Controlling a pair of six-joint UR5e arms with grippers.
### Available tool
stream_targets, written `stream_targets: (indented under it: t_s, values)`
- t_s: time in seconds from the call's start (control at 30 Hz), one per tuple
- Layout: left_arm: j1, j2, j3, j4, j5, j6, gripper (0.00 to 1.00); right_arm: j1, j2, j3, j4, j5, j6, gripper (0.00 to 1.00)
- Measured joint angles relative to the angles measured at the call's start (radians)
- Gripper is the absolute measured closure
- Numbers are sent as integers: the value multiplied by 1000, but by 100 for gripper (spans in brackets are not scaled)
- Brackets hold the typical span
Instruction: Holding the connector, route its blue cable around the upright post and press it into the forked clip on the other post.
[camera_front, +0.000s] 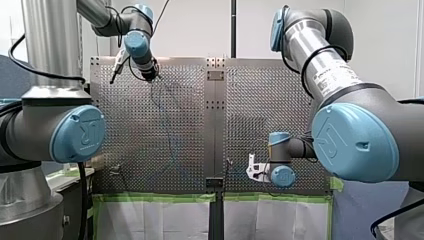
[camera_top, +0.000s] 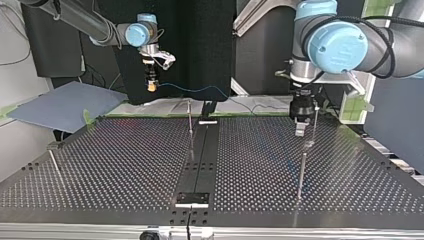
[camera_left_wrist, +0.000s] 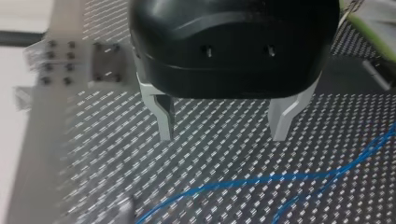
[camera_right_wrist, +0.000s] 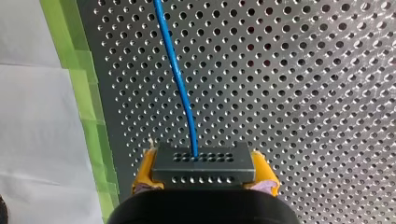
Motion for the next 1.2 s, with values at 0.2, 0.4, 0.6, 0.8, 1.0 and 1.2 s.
stream_targets:
  t_s: [0.2,0.4,0.6,0.8,1.0,1.2]
  values:
    - [-11,-14,-56,57,16,26,1,0,0,0,-1,-3,2,100]
    - [-46,-57,-92,111,31,72,1,0,1,0,1,-4,2,100]
    - [-64,-78,-97,166,25,127,1,0,0,0,2,-4,2,100]
    - [-74,-115,-97,223,-6,182,1,0,0,0,3,-5,2,100]
    - [-84,-153,-97,279,-38,238,1,0,0,0,3,-7,2,100]
    - [-83,-158,-97,339,-35,271,1,1,0,0,2,-8,3,100]
